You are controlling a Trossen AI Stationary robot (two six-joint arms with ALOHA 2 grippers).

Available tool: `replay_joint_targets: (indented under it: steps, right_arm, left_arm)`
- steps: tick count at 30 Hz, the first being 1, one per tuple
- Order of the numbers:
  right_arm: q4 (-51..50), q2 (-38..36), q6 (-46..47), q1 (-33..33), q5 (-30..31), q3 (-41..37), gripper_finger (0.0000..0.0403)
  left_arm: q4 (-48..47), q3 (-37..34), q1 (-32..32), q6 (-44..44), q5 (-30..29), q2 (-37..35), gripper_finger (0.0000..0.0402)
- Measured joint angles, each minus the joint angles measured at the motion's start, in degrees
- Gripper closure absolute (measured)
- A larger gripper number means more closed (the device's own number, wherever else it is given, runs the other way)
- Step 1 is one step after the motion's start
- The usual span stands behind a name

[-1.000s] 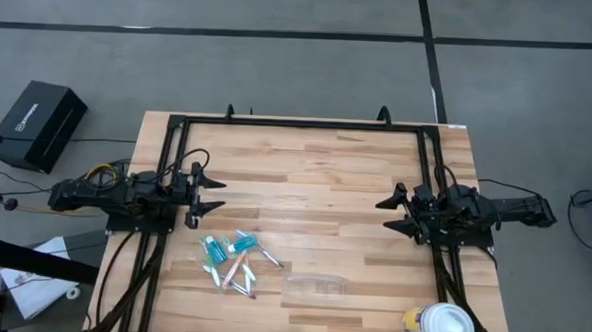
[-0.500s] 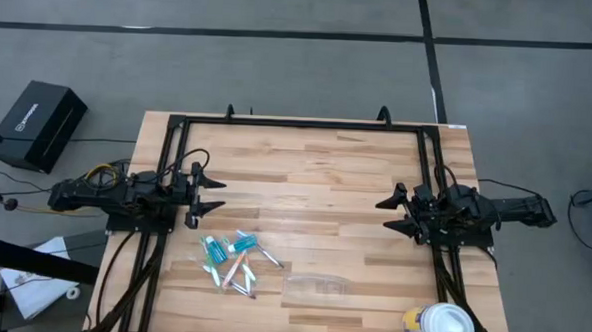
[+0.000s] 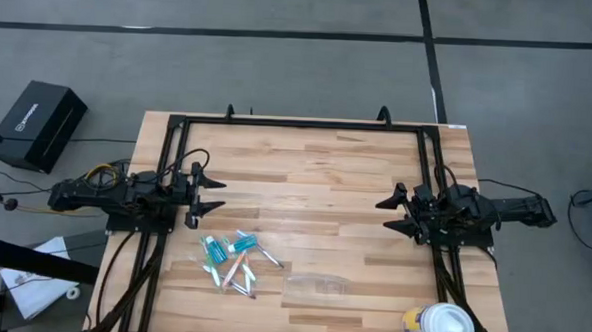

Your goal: Pick & Place toothbrushing station

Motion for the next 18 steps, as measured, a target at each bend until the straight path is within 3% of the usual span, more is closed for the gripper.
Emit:
replay_joint_targets:
  steps: [11, 18]
  right_arm:
    - [1.29, 0.01, -0.11, -0.02, 0.08, 0.00, 0.0101]
    - [15.16, 0.01, -0.11, -0.01, 4.73, 0.00, 0.0101]
  left_arm:
    - [0.00, 0.02, -0.02, 1.55, 0.06, 0.02, 0.0169]
    - [0.00, 0.01, -0.01, 1.61, 0.08, 0.01, 0.0169]
